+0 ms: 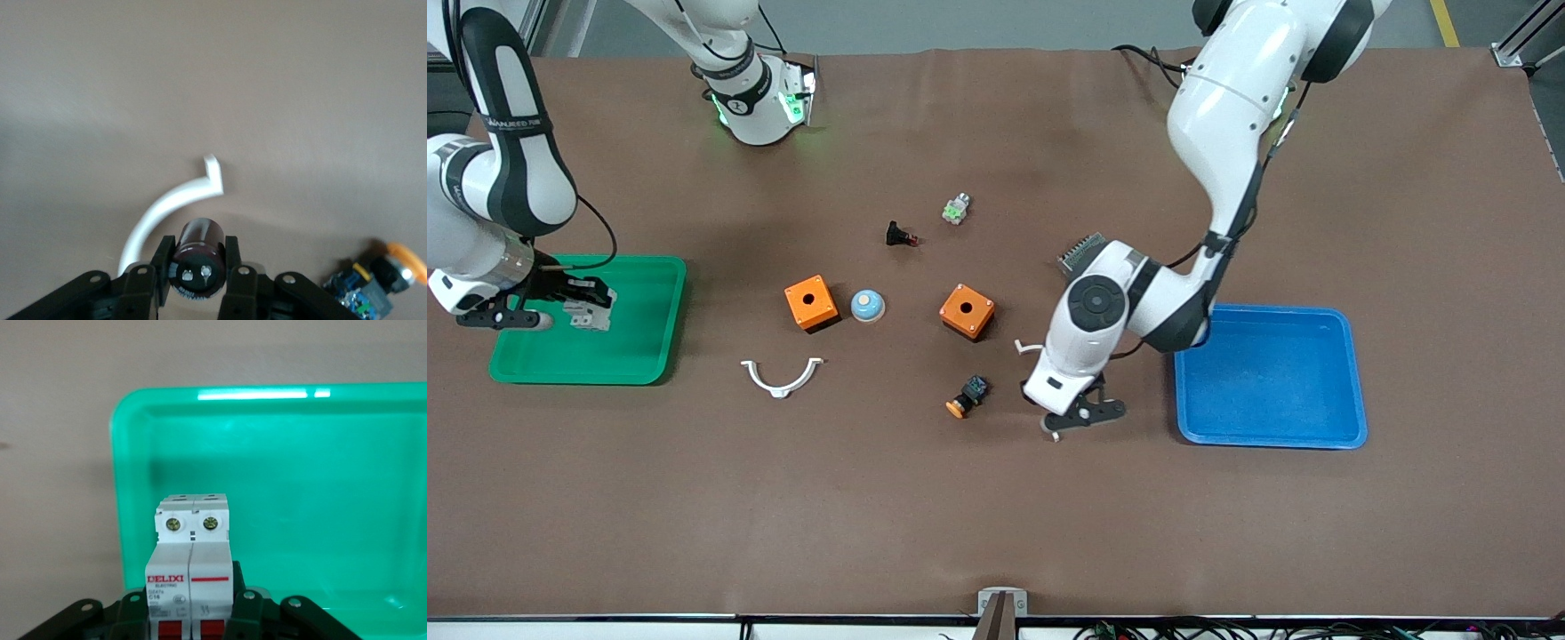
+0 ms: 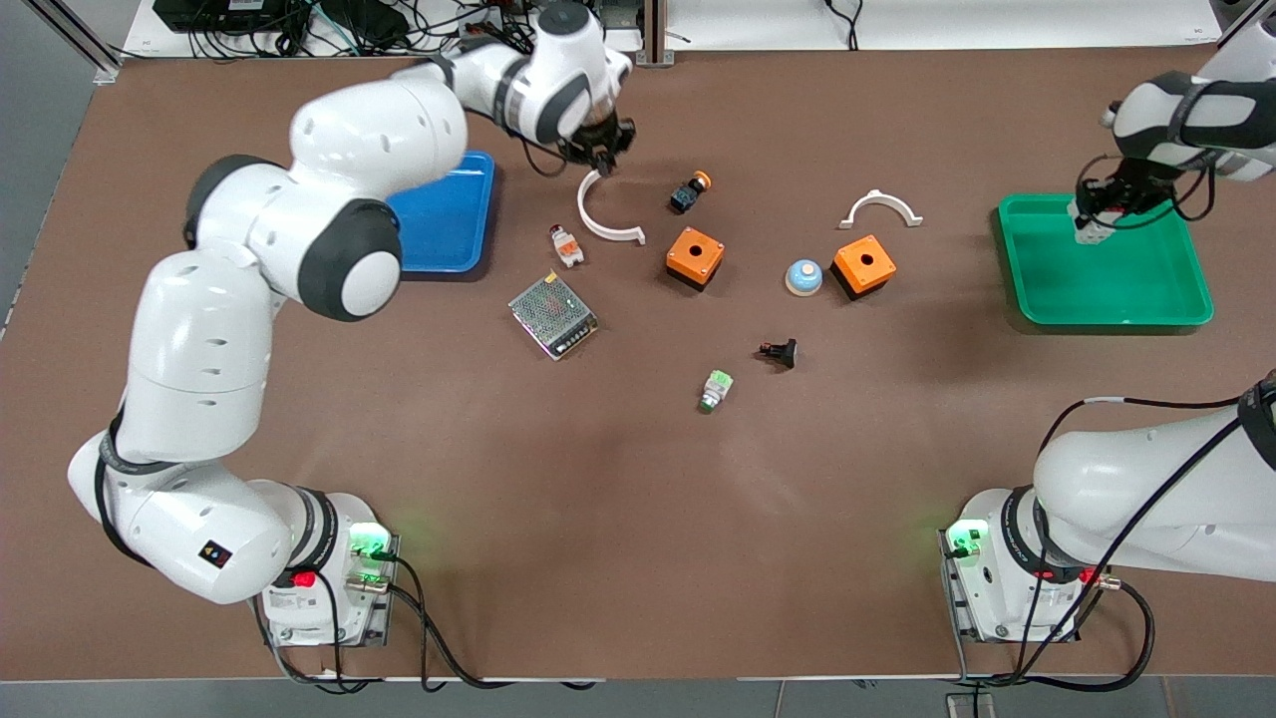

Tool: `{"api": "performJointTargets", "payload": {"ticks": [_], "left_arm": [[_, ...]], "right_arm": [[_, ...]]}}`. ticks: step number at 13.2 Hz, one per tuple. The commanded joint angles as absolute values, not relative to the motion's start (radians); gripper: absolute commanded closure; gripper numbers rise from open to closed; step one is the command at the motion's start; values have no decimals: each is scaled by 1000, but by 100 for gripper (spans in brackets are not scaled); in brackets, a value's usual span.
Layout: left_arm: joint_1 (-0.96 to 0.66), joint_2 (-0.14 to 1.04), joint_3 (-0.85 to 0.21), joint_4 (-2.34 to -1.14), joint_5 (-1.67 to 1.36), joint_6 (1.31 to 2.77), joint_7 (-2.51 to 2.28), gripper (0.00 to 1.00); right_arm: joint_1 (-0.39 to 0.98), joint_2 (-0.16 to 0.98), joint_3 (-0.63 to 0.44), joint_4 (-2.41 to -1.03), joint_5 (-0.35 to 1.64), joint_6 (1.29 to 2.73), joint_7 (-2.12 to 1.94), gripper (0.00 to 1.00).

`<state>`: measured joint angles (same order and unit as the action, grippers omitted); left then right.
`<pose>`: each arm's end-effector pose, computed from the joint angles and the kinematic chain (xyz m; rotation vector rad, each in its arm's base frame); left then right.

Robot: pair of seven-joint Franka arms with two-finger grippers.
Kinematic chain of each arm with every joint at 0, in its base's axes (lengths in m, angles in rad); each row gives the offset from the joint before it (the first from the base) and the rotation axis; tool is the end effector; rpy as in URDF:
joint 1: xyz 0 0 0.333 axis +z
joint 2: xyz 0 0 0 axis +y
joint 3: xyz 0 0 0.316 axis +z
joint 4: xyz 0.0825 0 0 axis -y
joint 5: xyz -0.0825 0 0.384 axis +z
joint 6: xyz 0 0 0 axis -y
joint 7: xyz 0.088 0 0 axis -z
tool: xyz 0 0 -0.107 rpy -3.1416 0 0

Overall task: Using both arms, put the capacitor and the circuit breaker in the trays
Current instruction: 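Carry the capacitor to the blue tray while the right gripper carries the breaker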

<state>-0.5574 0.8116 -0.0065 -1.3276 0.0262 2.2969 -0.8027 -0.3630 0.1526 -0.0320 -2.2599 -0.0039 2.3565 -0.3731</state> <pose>0.6414 -0.4035 0.2617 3.0287 0.3427 0.2026 0.4881 -0.2035 0.2897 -3.1263 0.0294 0.0855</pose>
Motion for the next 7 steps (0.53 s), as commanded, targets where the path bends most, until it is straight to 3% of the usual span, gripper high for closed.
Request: {"api": "performJointTargets", "payload": {"ticks": [1,7], "left_arm": [[-471,678,-9,-1379,52,2170,-725,100],[-263,508,-8,-1638,54,2163,-445,100]], "right_arm": [[-426,191,-12,-2279,-14,2431,-436,95],[-463,327,-12,-2281,-14,2569,-469,91]]}}
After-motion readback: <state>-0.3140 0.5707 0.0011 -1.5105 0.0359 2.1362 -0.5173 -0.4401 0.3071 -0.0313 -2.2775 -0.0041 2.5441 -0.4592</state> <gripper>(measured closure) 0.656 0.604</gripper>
